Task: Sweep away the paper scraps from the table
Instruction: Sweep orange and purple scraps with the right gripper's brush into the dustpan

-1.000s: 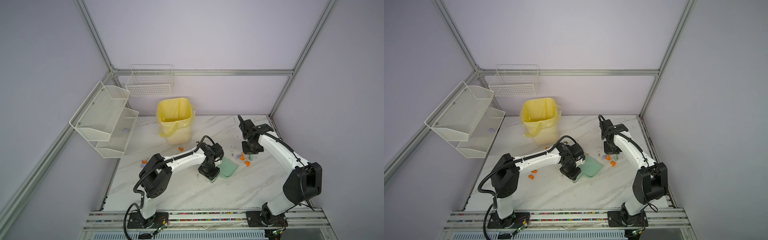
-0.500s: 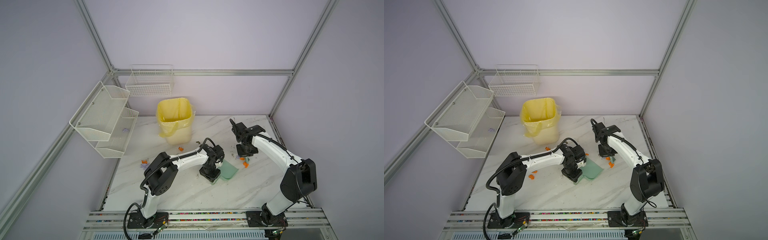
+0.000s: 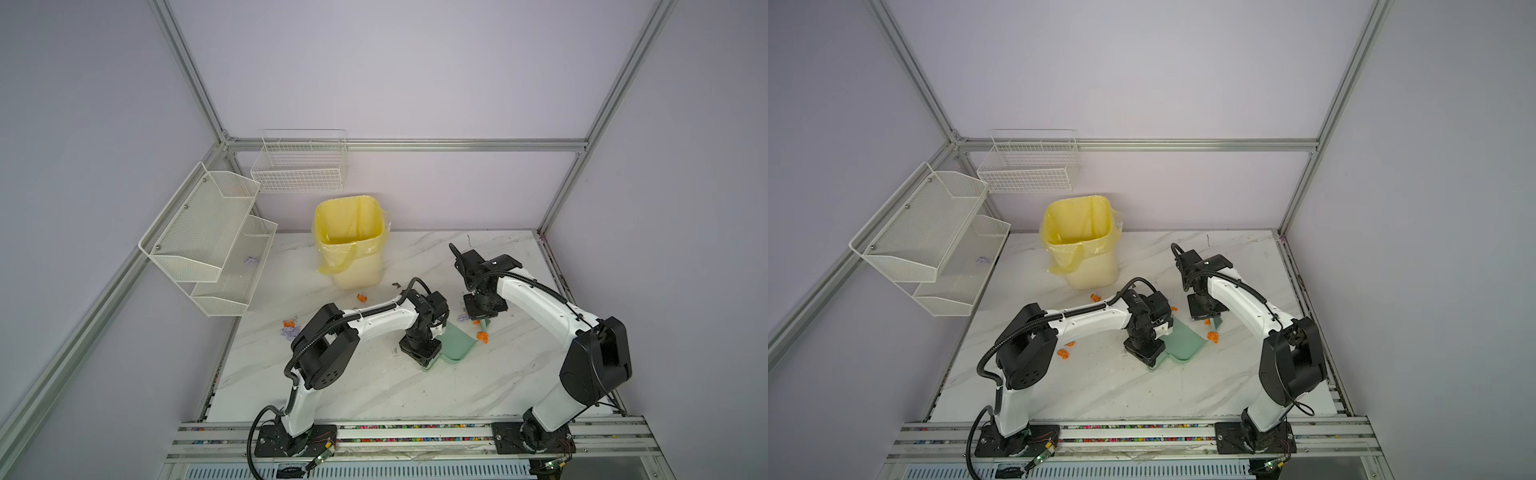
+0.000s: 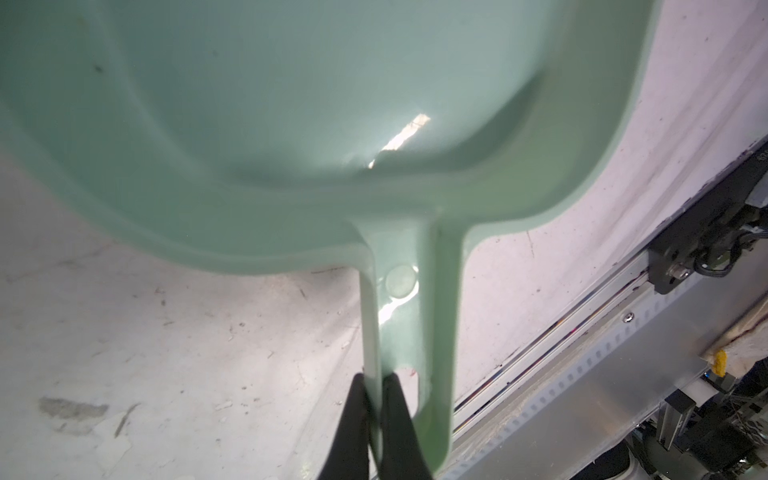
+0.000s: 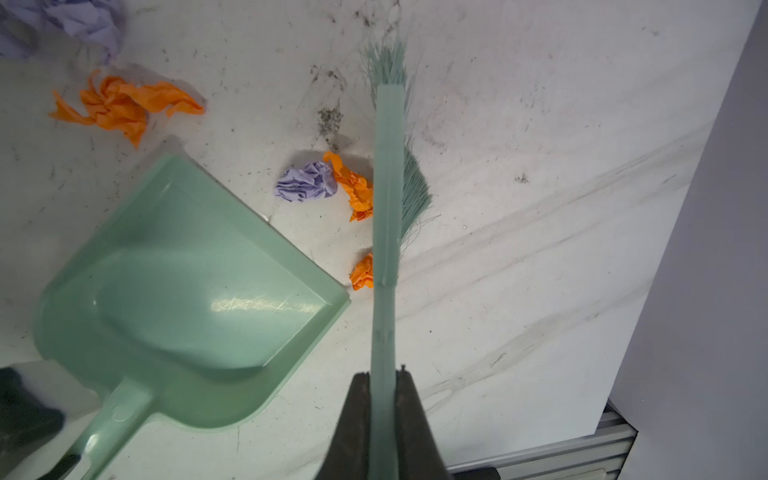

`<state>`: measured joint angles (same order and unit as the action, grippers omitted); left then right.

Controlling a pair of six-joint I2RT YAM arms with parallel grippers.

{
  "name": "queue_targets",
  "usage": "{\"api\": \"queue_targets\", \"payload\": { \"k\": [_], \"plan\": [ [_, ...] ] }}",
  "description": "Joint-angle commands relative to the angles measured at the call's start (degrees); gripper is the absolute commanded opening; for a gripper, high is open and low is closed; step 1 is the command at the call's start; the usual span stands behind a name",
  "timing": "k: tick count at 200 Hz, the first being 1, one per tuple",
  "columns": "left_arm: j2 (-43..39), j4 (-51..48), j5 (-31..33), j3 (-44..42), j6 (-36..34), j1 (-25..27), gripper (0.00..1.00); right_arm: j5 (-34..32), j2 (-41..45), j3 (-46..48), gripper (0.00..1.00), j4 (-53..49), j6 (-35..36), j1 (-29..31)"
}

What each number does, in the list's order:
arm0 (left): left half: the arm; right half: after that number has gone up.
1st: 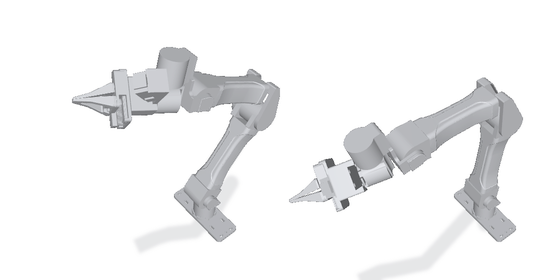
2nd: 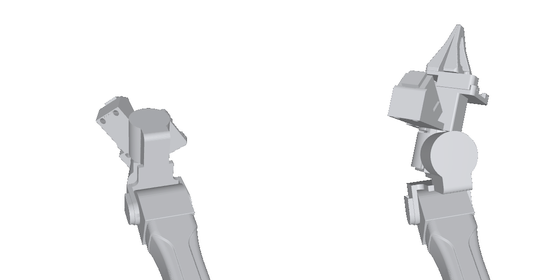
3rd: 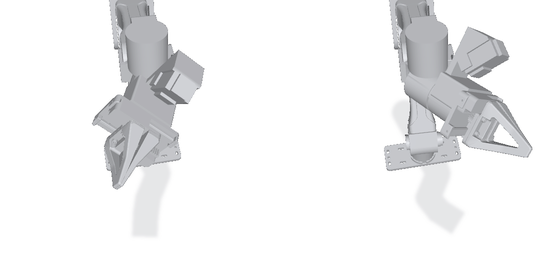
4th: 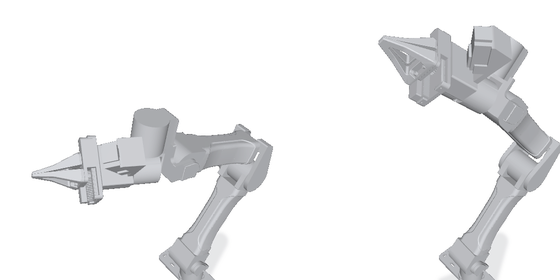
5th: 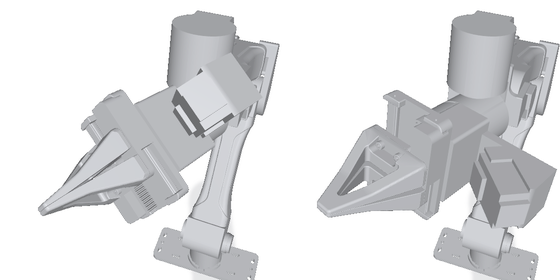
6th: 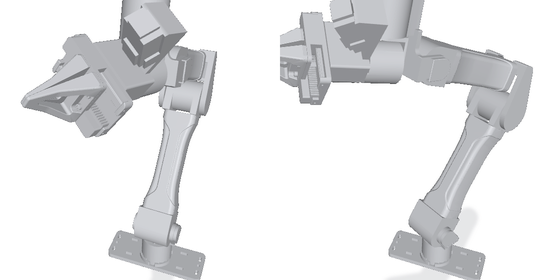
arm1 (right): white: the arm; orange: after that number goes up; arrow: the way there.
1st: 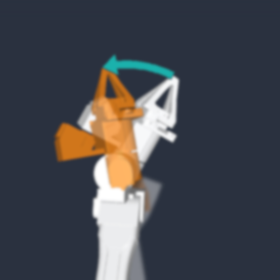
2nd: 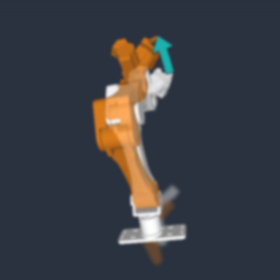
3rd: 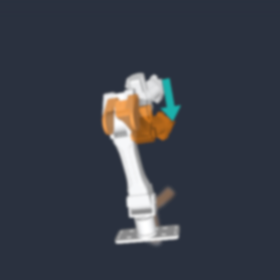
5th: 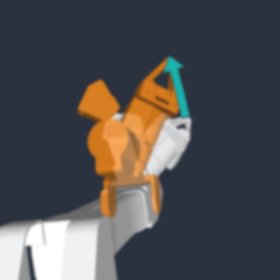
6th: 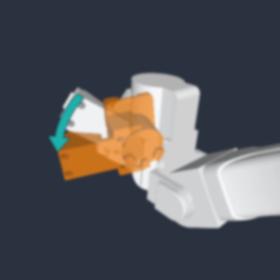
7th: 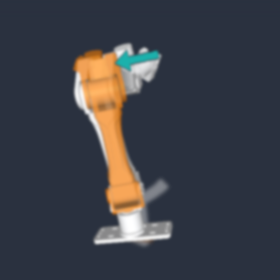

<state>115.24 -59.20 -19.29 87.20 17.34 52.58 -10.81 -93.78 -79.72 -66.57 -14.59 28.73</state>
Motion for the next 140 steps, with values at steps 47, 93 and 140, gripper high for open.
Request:
{"api": "queue_targets", "payload": {
  "k": [47, 93, 140],
  "plan": [
    [0.9, -1.2, 0.0, 3.7, -1.3, 0.1, 0.00, 6.1, 0.0, -1.4, 0.00, 0.2, 2.2, 3.5],
    [2.1, -1.9, -0.5, 5.3, -1.3, -0.2, 0.00, 9.7, 1.9, -1.3, 0.00, 0.1, 4.1, 5.3],
    [2.8, -2.9, -0.4, 6.5, -1.8, -0.5, 0.00, 15.3, 7.2, -1.1, 0.00, -0.9, 5.0, 5.5]
  ]
}}
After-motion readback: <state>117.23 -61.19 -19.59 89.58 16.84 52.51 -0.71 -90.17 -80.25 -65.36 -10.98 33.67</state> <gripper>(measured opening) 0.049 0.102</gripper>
